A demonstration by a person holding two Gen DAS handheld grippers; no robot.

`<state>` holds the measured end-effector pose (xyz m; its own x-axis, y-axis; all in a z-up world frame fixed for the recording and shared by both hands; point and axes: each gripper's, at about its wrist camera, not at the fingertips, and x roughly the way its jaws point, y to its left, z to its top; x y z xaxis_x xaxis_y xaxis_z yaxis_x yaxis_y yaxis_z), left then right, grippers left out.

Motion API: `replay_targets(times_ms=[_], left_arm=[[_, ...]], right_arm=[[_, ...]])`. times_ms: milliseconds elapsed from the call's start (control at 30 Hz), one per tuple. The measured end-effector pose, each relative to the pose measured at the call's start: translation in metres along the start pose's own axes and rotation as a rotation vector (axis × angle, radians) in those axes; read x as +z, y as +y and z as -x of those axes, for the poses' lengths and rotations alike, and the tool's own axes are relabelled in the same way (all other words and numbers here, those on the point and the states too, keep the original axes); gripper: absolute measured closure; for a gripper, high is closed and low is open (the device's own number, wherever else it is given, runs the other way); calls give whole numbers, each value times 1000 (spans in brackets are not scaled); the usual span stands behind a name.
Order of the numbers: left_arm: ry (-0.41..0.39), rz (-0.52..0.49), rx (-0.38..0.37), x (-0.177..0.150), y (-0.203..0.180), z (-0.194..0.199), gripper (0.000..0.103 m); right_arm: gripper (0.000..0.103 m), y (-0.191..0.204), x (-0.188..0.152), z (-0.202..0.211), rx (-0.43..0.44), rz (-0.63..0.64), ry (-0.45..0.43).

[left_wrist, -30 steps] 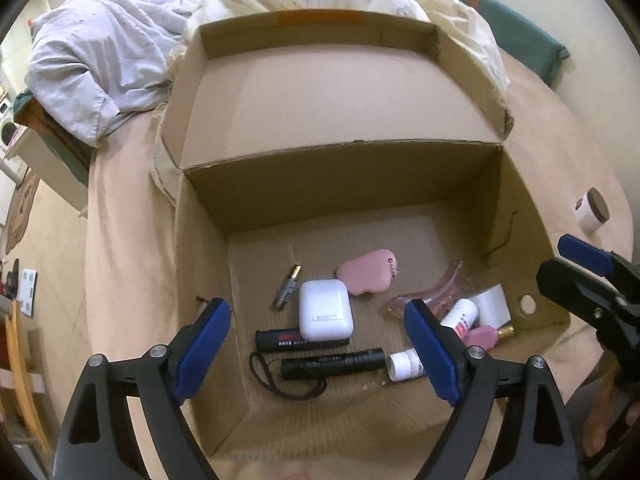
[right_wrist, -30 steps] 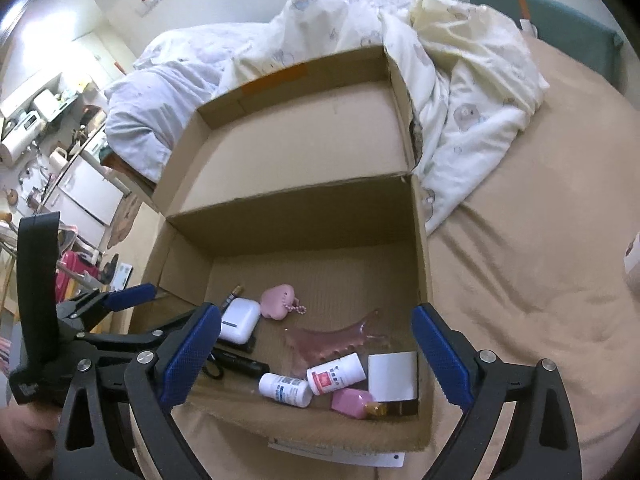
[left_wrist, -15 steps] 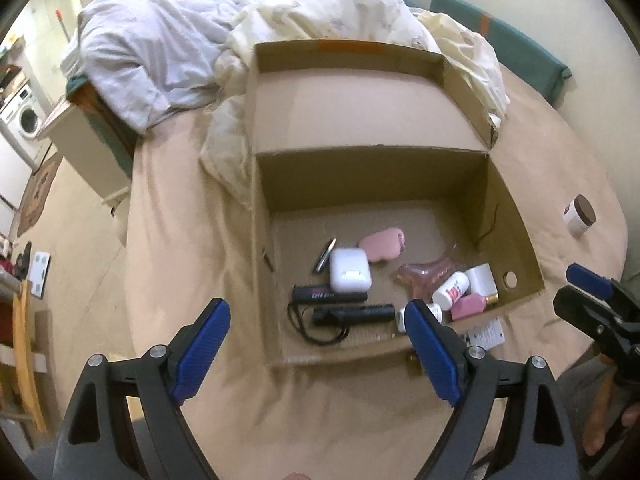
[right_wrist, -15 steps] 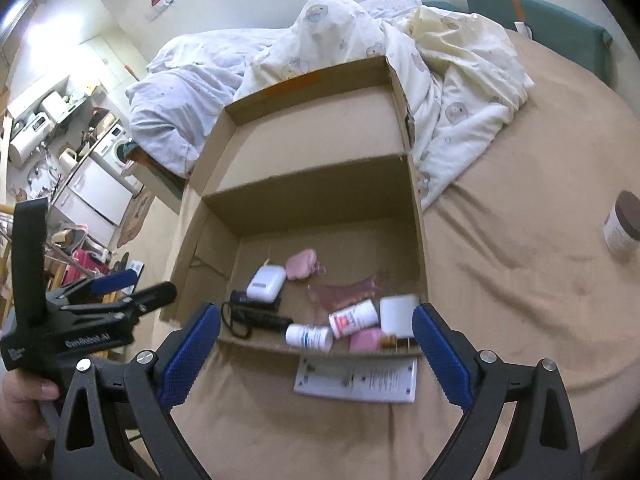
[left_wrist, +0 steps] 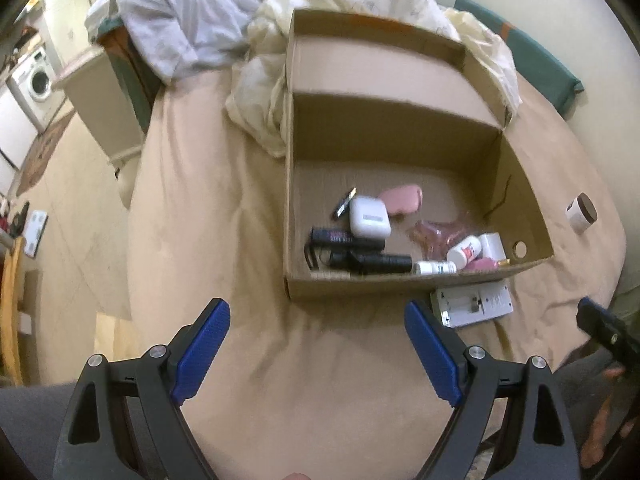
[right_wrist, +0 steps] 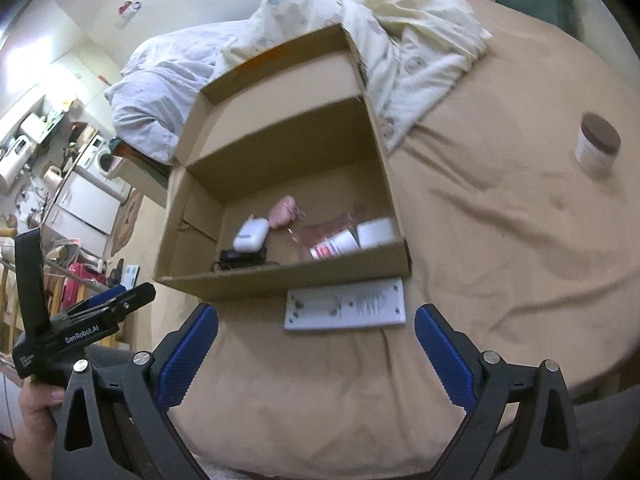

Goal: Organize rigid objects
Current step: 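Grasp the white rectangular power strip with the right gripper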

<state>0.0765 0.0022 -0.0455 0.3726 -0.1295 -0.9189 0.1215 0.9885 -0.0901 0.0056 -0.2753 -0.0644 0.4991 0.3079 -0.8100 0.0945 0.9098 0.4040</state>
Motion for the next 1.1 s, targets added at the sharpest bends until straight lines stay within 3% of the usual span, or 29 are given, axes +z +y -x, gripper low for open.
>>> replay_targets(times_ms=[200, 467, 567, 700, 967, 1000, 1033, 1100], left_arm=[[18, -20, -28, -7, -11, 2, 15], [56, 12, -6, -8, -1, -4, 15], [91, 61, -46, -9, 4, -9, 15], [91, 28, -23, -9, -5, -11, 15], [117, 1, -3, -11, -11, -20, 15], [117, -1, -2, -10, -13, -20, 15], [115, -4, -1, -10, -14, -21, 15], [113, -10, -3, -11, -16, -20, 15]], right_arm=[[0, -6, -14, -16, -53, -27, 54], [0, -28, 9, -30, -99, -85, 102], [0, -46, 17, -53, -110, -133, 209], [0, -49, 19, -90, -160, -68, 319], [0, -26, 18, -136, -224, 13, 374], [2, -24, 19, -140, -244, 27, 377], [13, -22, 19, -145, -260, 35, 385], [14, -22, 18, -152, -260, 34, 401]])
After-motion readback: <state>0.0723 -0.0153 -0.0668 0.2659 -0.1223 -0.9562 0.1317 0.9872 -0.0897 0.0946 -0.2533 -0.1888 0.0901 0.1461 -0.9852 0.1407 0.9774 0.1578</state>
